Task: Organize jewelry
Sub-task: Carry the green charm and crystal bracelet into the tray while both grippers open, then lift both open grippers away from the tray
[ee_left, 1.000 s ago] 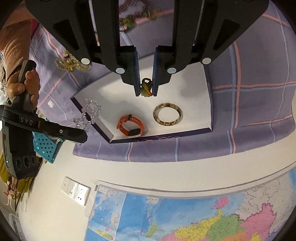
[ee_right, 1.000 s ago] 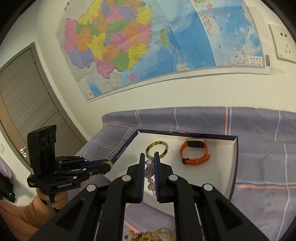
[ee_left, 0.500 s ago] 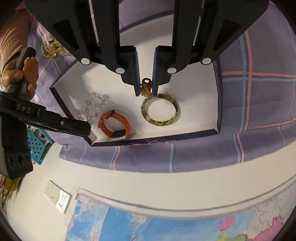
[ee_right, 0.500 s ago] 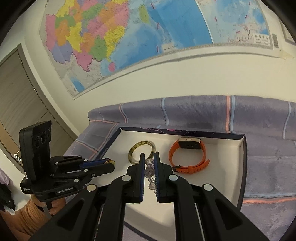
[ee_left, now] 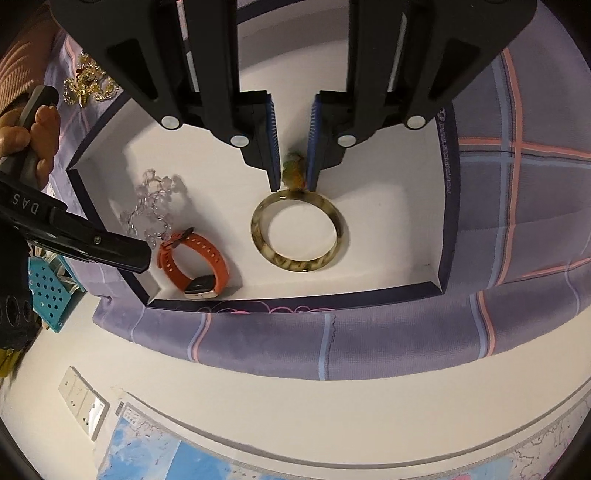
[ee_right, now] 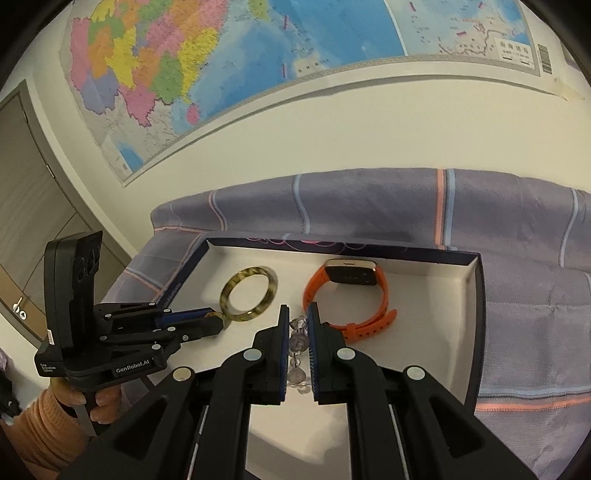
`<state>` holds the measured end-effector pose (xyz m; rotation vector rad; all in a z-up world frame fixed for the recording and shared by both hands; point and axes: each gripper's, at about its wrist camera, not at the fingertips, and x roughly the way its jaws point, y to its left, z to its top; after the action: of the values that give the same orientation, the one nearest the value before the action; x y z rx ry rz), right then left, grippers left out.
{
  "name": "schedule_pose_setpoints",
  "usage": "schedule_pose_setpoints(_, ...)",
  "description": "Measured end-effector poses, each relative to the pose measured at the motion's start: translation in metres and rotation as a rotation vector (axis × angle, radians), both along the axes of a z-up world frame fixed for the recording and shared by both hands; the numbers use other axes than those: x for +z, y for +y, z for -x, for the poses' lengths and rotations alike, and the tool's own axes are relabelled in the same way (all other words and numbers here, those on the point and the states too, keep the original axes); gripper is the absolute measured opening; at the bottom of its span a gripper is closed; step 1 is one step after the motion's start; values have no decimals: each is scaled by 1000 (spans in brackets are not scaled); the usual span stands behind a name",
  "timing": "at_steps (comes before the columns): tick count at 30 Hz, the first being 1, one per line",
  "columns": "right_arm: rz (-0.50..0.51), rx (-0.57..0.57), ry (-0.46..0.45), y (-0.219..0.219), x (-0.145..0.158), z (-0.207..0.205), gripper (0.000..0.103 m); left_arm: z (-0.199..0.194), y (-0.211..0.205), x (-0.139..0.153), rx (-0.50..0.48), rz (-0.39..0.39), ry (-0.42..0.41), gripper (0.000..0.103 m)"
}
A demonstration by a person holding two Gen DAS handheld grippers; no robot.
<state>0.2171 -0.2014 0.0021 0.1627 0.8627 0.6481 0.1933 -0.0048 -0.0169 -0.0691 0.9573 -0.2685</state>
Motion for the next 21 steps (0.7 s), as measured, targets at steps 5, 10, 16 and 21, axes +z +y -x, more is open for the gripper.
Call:
schedule_pose_setpoints(5,3,-28,16,-6,-3,-2,11,1,2,0,-8,5,3,29)
schedule_pose_setpoints(10,9,-29,6,-9,1,5,15,12,8,12,9,14,-40,46)
schedule_pose_setpoints(16,13,-6,-12,-15,8,26,24,43,21,39,10,30,-116,51)
schedule_pose_setpoints(21,18,31,-45,-19,18,55,34,78,27,57,0,22,-179,55)
